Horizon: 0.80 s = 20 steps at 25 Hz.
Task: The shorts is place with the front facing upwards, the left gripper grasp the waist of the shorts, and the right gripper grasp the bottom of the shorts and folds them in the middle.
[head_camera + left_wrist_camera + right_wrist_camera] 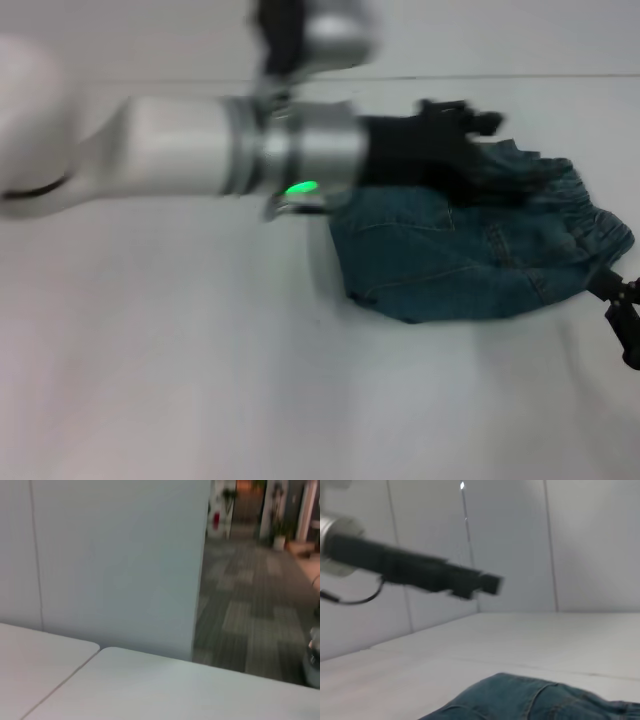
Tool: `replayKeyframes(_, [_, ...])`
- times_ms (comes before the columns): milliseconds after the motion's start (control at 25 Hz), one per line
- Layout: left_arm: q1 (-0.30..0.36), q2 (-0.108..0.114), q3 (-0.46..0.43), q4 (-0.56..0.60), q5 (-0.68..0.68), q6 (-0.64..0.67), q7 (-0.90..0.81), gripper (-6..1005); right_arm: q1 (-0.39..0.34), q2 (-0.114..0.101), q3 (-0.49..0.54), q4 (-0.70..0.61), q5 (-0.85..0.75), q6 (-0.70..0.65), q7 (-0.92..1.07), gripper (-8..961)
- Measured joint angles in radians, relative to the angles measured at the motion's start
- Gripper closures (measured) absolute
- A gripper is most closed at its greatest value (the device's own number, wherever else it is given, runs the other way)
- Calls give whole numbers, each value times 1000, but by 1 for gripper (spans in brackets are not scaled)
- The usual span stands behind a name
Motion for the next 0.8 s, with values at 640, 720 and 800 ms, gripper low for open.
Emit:
replayKeyframes(640, [396,26,-769,-113,251,725,379,153,20,10,10,-433,-401,-126,556,648])
replayKeyframes(720, [414,34,-863,-119,327,781,398,153,21,5,16,-470,-433,-152,614,567])
replayKeyframes(800, [428,44,-955,-119,405,833,406,153,25,-2,36,-512,-475,-194,681,485])
